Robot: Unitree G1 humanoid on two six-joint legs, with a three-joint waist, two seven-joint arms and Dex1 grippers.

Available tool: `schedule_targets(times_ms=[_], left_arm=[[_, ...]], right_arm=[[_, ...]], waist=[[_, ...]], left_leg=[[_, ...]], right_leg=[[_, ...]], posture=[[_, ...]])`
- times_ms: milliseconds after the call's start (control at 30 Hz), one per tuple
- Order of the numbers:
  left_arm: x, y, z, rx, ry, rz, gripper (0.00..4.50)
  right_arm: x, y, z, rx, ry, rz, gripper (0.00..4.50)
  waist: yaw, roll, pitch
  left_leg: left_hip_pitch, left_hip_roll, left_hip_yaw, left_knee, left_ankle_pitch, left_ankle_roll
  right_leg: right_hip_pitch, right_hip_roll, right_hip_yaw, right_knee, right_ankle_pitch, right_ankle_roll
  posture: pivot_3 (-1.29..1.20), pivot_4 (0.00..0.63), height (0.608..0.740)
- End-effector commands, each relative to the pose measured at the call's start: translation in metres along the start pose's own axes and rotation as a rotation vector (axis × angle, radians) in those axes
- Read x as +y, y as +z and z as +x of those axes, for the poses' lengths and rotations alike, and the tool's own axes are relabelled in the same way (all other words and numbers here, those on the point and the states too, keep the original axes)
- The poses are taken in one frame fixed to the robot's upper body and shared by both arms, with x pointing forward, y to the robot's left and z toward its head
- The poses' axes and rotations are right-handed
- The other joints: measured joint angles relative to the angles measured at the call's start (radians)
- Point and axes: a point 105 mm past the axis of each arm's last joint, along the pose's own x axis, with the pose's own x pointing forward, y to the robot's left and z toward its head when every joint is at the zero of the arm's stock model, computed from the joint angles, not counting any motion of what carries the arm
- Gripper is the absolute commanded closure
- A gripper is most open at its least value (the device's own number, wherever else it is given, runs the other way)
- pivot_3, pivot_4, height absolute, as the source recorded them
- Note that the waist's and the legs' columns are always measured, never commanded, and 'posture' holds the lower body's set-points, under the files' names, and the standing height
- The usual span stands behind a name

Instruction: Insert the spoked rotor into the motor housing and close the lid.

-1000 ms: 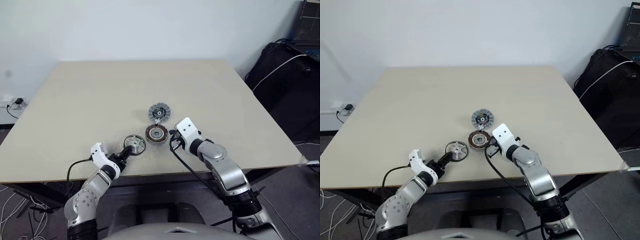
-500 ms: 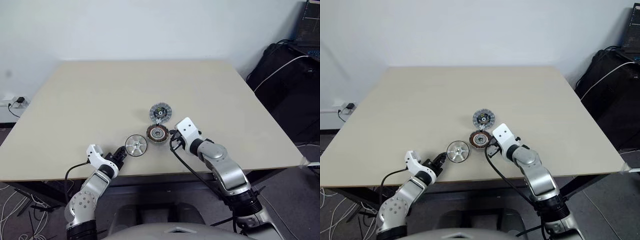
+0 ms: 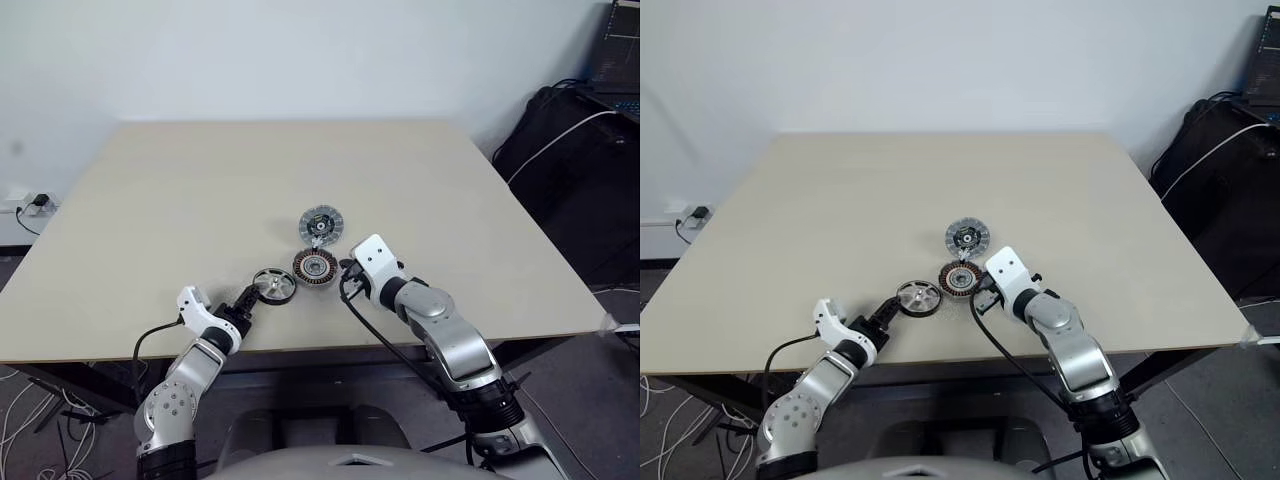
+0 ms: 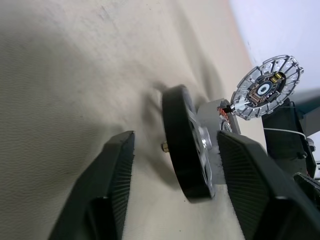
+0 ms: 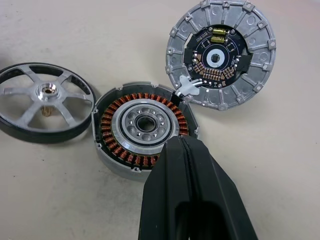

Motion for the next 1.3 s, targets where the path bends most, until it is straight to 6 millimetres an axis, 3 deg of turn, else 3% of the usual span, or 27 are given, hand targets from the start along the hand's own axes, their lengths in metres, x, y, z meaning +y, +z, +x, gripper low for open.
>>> schedule_targets(times_ms=[33, 300, 633, 733, 900, 1100, 1300], left_arm=[[-0.017, 0.003, 0.004, -0.017, -0.071, -0.037, 1.9], [-0.029, -0.006, 0.021, 0.022, -0.132, -0.178, 1.9], [-0.029, -0.017, 0.024, 0.071, -0.126, -0.181, 1.9], [-0.025, -0.017, 0.022, 0.075, -0.113, -0.182, 2.46], [-0.021, -0.017, 0.019, 0.073, -0.102, -0.185, 4.05], [-0.027, -0.008, 0.011, 0.011, -0.154, -0.17, 4.07], [-0.056, 0.011, -0.004, -0.139, -0.355, -0.194, 4.07]], right_arm=[[-0.008, 0.019, -0.003, -0.067, -0.024, -0.02, 4.5], [-0.009, 0.021, -0.003, -0.073, -0.022, -0.028, 4.5], [-0.012, 0.022, -0.004, -0.073, -0.036, -0.031, 4.5], [-0.013, 0.022, -0.005, -0.074, -0.038, -0.03, 4.5], [-0.012, 0.022, -0.005, -0.073, -0.037, -0.03, 4.5], [-0.012, 0.022, -0.005, -0.072, -0.036, -0.032, 4.5], [-0.012, 0.022, -0.007, -0.073, -0.036, -0.038, 4.5]], waist=[[0.0, 0.0, 0.0], [0.0, -0.001, 0.0], [0.0, -0.001, -0.001], [0.0, -0.001, -0.001], [0.0, -0.001, -0.002], [-0.002, -0.002, -0.002], [0.0, -0.002, -0.002]], left_leg=[[0.0, 0.0, 0.0, 0.0, 0.0, 0.0], [0.0, 0.0, 0.0, 0.001, 0.0, 0.0], [-0.001, 0.0, 0.0, 0.001, 0.001, 0.001], [-0.001, 0.0, 0.0, 0.001, 0.001, 0.001], [-0.001, 0.0, 0.0, 0.001, 0.001, 0.001], [0.001, 0.0, 0.0, 0.001, 0.001, 0.001], [-0.002, 0.0, 0.0, 0.001, 0.001, 0.0]], right_leg=[[0.0, 0.0, 0.0, 0.0, 0.0, 0.0], [0.001, 0.0, 0.0, 0.0, 0.0, 0.0], [0.002, 0.0, 0.0, 0.0, 0.0, 0.001], [0.002, 0.0, 0.0, 0.0, 0.0, 0.001], [0.001, 0.0, 0.0, 0.0, 0.0, 0.001], [0.001, 0.0, 0.0, 0.0, 0.0, 0.001], [0.0, 0.0, 0.001, 0.0, 0.0, 0.0]], posture=[[0.0, 0.0, 0.74], [0.0, 0.0, 0.74], [0.0, 0.0, 0.74], [0.0, 0.0, 0.74], [0.0, 0.0, 0.74], [0.0, 0.0, 0.74], [0.0, 0.0, 0.74]])
